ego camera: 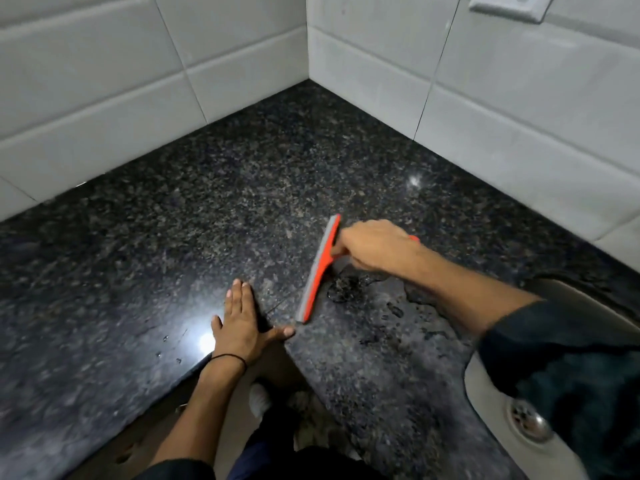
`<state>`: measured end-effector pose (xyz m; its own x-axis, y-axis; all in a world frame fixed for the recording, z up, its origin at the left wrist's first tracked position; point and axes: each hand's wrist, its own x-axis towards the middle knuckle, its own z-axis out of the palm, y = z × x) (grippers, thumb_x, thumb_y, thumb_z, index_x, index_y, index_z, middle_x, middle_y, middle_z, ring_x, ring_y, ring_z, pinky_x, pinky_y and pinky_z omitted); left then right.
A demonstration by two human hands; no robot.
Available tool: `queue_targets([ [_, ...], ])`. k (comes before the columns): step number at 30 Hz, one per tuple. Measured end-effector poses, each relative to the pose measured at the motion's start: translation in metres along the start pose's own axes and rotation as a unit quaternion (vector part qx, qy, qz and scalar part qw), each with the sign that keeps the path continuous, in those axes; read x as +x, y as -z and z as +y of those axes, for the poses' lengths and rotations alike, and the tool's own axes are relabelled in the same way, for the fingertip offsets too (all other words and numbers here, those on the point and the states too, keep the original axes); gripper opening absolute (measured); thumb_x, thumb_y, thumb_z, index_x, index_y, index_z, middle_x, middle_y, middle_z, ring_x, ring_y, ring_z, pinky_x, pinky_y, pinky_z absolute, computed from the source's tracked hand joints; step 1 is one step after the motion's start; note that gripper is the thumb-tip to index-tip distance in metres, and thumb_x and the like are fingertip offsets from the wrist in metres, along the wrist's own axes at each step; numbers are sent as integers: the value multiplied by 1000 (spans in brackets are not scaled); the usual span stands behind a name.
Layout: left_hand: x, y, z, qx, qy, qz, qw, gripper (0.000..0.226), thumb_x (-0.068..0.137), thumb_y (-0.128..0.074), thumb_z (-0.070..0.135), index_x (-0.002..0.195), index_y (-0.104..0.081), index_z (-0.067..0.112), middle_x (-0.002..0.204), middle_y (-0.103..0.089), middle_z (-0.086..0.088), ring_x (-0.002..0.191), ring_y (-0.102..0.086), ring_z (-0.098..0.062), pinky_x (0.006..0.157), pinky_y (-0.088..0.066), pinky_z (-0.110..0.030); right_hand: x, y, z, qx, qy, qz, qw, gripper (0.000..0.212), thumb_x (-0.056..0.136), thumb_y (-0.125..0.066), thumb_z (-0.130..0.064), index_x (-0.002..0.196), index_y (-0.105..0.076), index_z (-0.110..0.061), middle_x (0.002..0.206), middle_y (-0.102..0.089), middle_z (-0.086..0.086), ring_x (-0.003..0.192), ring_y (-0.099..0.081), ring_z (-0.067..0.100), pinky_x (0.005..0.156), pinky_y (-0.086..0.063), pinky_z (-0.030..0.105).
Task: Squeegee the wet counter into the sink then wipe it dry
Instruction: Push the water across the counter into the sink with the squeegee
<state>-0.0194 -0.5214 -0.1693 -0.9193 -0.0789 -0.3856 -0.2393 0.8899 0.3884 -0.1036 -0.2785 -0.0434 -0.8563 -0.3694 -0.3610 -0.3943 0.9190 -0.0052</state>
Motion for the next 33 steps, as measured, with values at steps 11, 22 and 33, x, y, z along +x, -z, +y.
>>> queue_targets([
  [11,-5,-3,70,77,-102,-55,990,121,75,-61,73,157,5,13,165,14,-3,152,9,-21,122,-3,-50,-134,-40,87,-46,-51,-95,993,64,87,-44,-16,133,-43,-61,126,-58,-14,115,-59,17,73,-41,29],
  [22,0,-38,125,160,-161,-133,965,120,79,-61,69,155,16,16,162,24,1,151,16,-21,121,-6,-55,-191,-23,141,-60,-98,-154,981,66,83,-51,-18,134,-46,-60,128,-58,-12,120,-56,16,88,-45,31],
  [33,3,-34,131,156,-159,-125,967,129,70,-75,62,156,7,13,164,15,-1,152,7,-23,118,-17,-58,-41,0,111,30,-133,81,987,54,87,-52,-13,129,-59,-47,126,-66,3,109,-65,31,89,-52,40],
])
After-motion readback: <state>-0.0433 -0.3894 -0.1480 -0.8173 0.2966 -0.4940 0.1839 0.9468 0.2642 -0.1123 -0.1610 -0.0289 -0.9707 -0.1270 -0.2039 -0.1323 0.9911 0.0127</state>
